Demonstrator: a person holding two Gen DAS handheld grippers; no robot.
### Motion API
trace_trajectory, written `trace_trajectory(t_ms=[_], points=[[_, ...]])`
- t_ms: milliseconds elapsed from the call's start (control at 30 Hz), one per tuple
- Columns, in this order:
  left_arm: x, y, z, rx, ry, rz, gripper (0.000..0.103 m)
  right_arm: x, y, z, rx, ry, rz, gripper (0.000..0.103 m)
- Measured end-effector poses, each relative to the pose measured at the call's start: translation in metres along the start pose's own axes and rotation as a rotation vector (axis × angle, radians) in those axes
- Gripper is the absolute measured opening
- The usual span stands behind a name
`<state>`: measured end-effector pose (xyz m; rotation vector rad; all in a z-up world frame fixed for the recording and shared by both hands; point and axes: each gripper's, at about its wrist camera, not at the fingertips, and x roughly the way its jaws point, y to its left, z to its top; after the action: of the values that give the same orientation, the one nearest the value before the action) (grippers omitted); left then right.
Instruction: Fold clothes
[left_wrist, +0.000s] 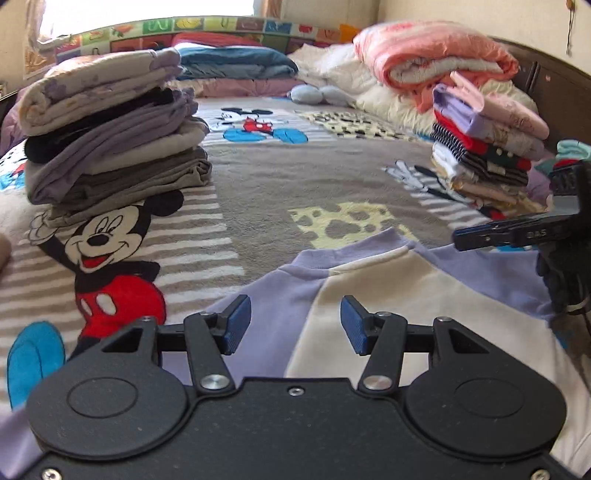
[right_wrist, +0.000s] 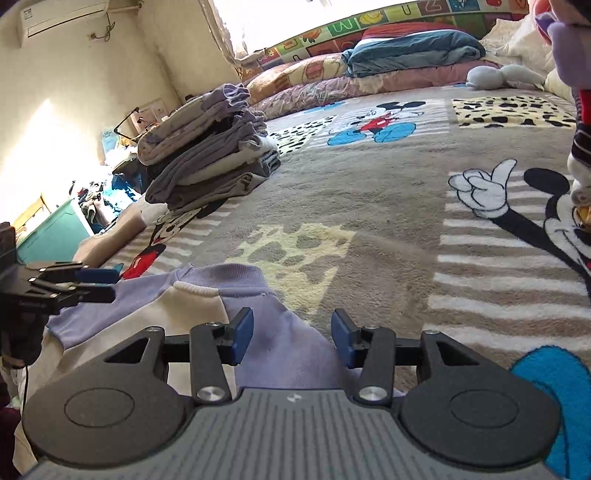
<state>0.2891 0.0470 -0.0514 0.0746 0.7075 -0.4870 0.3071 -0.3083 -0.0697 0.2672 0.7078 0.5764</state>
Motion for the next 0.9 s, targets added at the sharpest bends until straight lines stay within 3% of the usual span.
trace_trajectory(t_ms=[100, 200, 267, 300, 333, 367, 467, 567, 633, 700, 733, 767, 833, 900], points=[[0.031, 0.021, 0.014, 0.038, 0.071, -0.034, 0.052, 0.002, -0.006, -0.004, 0.032, 0.005, 0.035, 0.048], [0.047, 0.037, 0.02, -0.012, 0.111, -0.125, 0.052, 0.004, -0.013, -0.007, 0.061, 0.01, 0.064, 0.047], [0.057, 0.044, 0.018, -0.048, 0.134, -0.145, 0.047, 0.007, -0.017, -0.009, 0.075, 0.019, 0.076, 0.038], [0.062, 0.046, 0.017, -0.068, 0.144, -0.155, 0.042, 0.009, -0.018, -0.011, 0.081, 0.022, 0.084, 0.015], [0.062, 0.046, 0.017, -0.069, 0.137, -0.158, 0.028, 0.007, -0.019, -0.012, 0.088, 0.011, 0.085, 0.005], [0.061, 0.046, 0.017, -0.071, 0.129, -0.159, 0.0, 0.004, -0.019, -0.013, 0.095, -0.001, 0.085, 0.006], [0.049, 0.048, 0.019, -0.122, 0.074, -0.139, 0.0, -0.012, -0.027, -0.013, 0.163, -0.08, 0.068, 0.005], [0.062, 0.049, 0.014, -0.14, 0.114, -0.118, 0.002, 0.005, -0.027, -0.019, 0.146, 0.001, 0.017, 0.006], [0.065, 0.047, 0.013, -0.146, 0.121, -0.096, 0.004, 0.005, -0.025, -0.016, 0.134, 0.007, 0.006, 0.014], [0.058, 0.044, 0.017, -0.124, 0.106, -0.077, 0.006, -0.001, -0.027, -0.014, 0.146, -0.011, -0.006, 0.031], [0.054, 0.042, 0.019, -0.113, 0.099, -0.068, 0.012, -0.004, -0.026, -0.011, 0.134, -0.014, -0.009, 0.035], [0.051, 0.04, 0.02, -0.101, 0.091, -0.059, 0.026, -0.006, -0.021, -0.008, 0.1, -0.023, -0.024, 0.041], [0.046, 0.035, 0.025, -0.081, 0.069, -0.068, 0.037, -0.007, -0.007, 0.0, 0.025, -0.034, -0.047, 0.043], [0.043, 0.028, 0.032, -0.059, 0.044, -0.086, 0.037, -0.004, 0.012, 0.007, -0.067, -0.044, -0.054, 0.042]])
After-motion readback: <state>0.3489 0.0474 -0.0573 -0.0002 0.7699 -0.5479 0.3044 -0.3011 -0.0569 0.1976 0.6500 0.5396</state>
